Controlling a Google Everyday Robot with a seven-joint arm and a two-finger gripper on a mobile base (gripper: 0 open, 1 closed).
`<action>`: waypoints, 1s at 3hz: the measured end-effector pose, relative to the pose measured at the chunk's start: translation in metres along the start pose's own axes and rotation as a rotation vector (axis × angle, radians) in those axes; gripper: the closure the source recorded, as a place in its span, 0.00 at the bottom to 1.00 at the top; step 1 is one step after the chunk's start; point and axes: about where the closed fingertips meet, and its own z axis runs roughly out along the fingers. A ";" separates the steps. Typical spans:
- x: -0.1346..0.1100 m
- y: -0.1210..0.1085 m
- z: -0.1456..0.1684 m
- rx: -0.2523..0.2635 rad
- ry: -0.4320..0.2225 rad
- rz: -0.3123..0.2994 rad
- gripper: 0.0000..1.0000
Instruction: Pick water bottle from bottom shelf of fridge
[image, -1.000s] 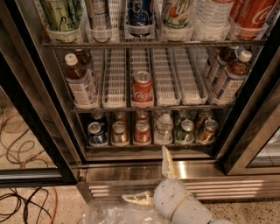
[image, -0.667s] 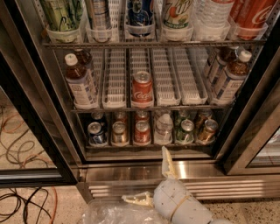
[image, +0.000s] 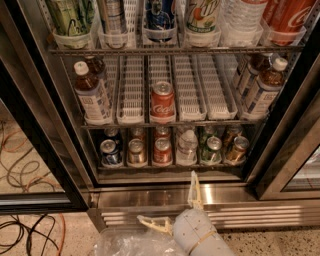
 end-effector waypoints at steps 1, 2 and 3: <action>0.027 -0.037 -0.005 0.161 0.032 0.009 0.00; 0.029 -0.034 0.002 0.139 0.031 0.018 0.00; 0.041 -0.045 0.017 0.170 0.048 0.022 0.00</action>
Offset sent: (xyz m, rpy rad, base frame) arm 0.0137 -0.0319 -0.0106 0.0118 -0.0186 -0.1264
